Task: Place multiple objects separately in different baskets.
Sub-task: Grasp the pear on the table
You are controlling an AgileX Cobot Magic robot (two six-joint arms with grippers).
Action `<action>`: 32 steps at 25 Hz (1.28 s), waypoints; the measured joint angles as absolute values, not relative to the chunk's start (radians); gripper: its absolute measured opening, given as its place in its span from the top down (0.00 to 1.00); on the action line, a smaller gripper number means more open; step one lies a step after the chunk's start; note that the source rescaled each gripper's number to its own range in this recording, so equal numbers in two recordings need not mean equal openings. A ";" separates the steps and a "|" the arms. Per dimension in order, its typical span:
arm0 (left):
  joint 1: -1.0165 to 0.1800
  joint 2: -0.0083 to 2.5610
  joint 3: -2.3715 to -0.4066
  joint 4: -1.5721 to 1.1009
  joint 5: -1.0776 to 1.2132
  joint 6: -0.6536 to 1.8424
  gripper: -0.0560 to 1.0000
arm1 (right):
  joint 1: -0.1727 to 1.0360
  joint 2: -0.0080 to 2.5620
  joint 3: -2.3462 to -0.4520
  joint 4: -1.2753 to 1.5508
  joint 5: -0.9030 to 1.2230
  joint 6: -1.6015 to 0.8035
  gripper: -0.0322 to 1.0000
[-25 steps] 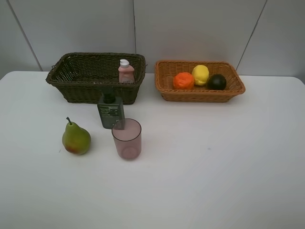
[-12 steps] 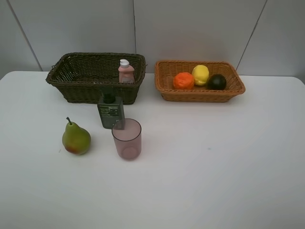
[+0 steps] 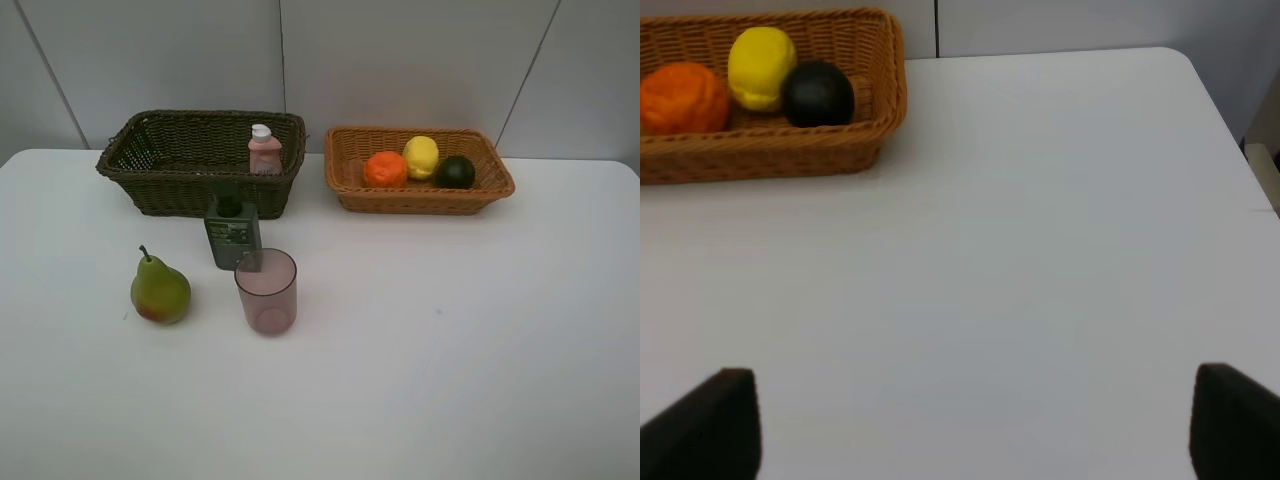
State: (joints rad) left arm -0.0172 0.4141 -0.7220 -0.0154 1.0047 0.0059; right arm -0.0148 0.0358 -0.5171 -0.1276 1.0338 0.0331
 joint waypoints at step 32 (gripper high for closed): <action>-0.295 1.365 -0.817 -0.238 0.737 0.262 0.00 | -0.015 0.036 -0.517 -0.128 1.034 0.033 0.12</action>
